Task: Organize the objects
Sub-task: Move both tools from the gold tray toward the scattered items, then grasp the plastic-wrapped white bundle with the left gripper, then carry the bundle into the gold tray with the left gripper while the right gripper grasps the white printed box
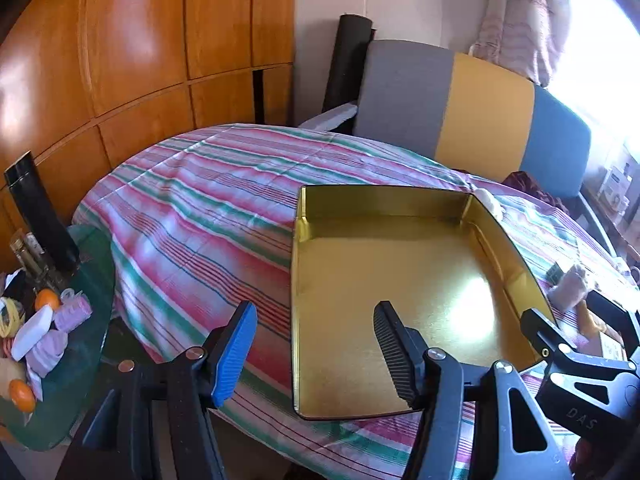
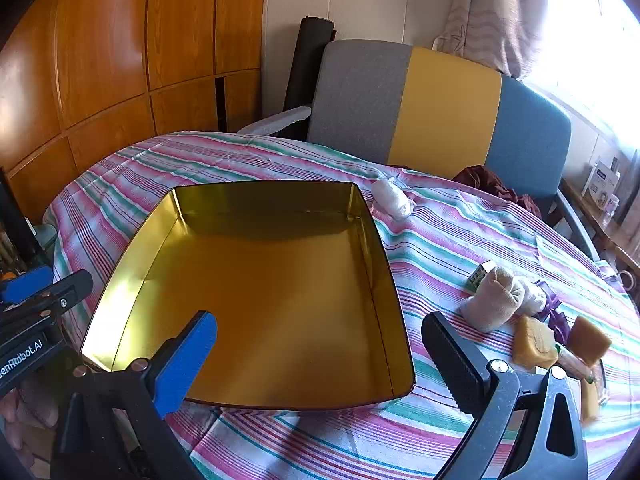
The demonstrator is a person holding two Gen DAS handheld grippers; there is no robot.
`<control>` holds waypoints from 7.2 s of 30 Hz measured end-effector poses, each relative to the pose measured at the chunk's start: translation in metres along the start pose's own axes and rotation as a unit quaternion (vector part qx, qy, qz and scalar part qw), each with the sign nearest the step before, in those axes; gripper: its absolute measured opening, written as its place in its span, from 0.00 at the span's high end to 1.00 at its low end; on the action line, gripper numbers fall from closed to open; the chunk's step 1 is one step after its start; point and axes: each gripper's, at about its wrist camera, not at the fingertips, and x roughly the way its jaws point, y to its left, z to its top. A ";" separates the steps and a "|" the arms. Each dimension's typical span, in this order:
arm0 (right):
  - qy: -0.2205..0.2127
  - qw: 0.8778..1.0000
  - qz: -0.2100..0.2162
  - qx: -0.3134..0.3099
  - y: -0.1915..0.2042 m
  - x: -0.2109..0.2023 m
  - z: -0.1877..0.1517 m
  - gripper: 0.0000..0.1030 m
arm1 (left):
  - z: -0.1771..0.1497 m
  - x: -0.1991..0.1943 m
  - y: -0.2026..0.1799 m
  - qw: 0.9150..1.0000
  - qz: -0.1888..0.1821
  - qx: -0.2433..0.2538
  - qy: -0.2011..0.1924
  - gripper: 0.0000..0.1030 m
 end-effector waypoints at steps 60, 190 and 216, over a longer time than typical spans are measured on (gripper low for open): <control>0.015 0.994 -0.053 0.097 -0.229 0.001 -0.023 0.00 | 0.039 0.002 -0.141 0.971 -0.123 0.204 -0.006 0.19; 0.215 0.968 0.122 0.045 -0.253 0.044 -0.057 0.00 | 0.078 0.083 -0.202 0.931 -0.284 0.166 0.157 0.69; 0.220 0.974 0.044 0.025 -0.202 0.055 -0.088 0.49 | 0.090 0.134 -0.003 0.980 -0.130 -0.005 0.149 0.68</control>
